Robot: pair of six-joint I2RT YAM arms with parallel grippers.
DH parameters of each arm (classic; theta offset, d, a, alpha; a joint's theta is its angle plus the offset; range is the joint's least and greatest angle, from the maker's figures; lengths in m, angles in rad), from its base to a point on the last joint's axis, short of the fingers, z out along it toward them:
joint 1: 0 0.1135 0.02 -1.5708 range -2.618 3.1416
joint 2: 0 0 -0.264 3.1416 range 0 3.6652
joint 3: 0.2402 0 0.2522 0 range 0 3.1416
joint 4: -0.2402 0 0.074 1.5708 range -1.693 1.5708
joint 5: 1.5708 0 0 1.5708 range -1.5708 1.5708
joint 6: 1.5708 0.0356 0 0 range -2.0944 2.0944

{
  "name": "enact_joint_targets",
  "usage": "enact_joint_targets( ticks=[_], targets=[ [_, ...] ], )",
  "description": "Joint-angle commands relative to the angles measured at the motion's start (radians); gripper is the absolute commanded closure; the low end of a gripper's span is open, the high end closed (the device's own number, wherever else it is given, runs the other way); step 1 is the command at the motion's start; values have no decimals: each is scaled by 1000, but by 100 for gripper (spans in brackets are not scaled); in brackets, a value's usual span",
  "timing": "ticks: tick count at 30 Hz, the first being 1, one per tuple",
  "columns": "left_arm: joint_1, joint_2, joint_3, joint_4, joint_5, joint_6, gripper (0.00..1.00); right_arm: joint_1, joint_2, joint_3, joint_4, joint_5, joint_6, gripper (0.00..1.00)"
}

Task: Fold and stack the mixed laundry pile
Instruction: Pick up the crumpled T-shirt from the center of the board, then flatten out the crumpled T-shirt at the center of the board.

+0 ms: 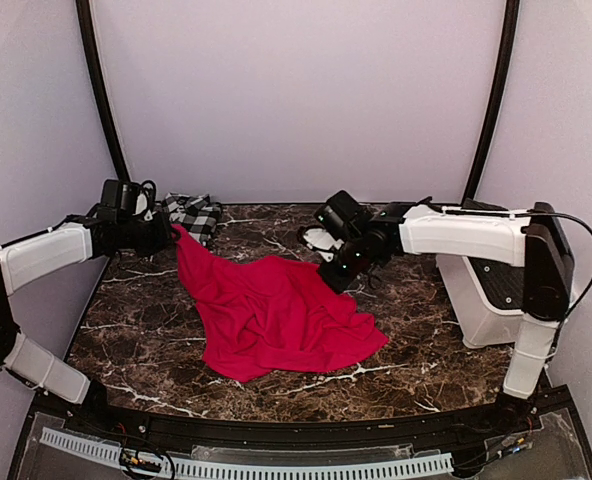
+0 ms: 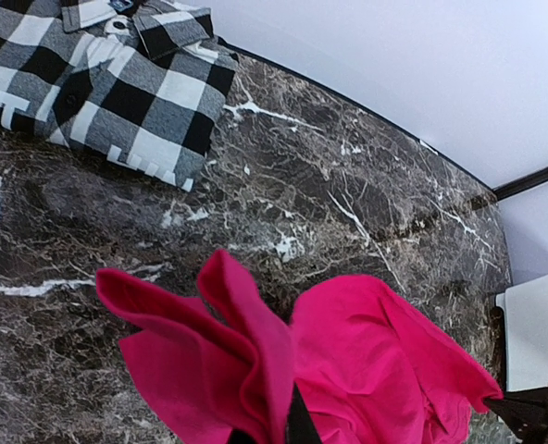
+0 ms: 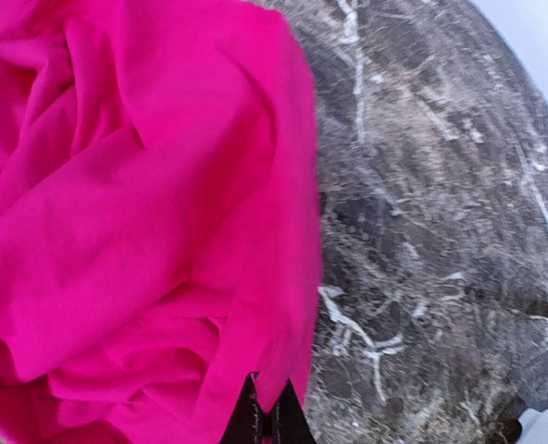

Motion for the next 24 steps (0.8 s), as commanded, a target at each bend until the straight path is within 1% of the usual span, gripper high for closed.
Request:
enact_joint_targets(
  ticks=[1,4,7,10,13,14,16,20,23,24],
  targets=[
    [40,-66,96,-5,6,18,100,-49,-194,43,-29,114,-17,100],
    [44,-79,187,-68,18,59,100,-98,-322,87,-17,134,-30,100],
    [44,-100,309,-105,30,106,100,-134,-438,133,29,125,-66,100],
    [44,-133,404,-138,47,144,100,-137,-509,221,33,113,-103,100],
    [43,-184,498,-152,95,153,100,-125,-561,323,2,43,-110,100],
    [43,-226,515,-148,118,152,100,-109,-581,346,-5,26,-114,100],
    [43,-298,531,-144,133,147,100,-52,-614,389,-24,16,-132,100],
    [43,-432,558,-166,151,134,100,119,-648,482,-94,73,-165,100],
    [43,-508,569,-169,176,117,100,292,-655,537,-119,186,-201,100],
    [43,-538,579,-170,184,110,100,352,-657,548,-116,257,-223,100]
  ],
)
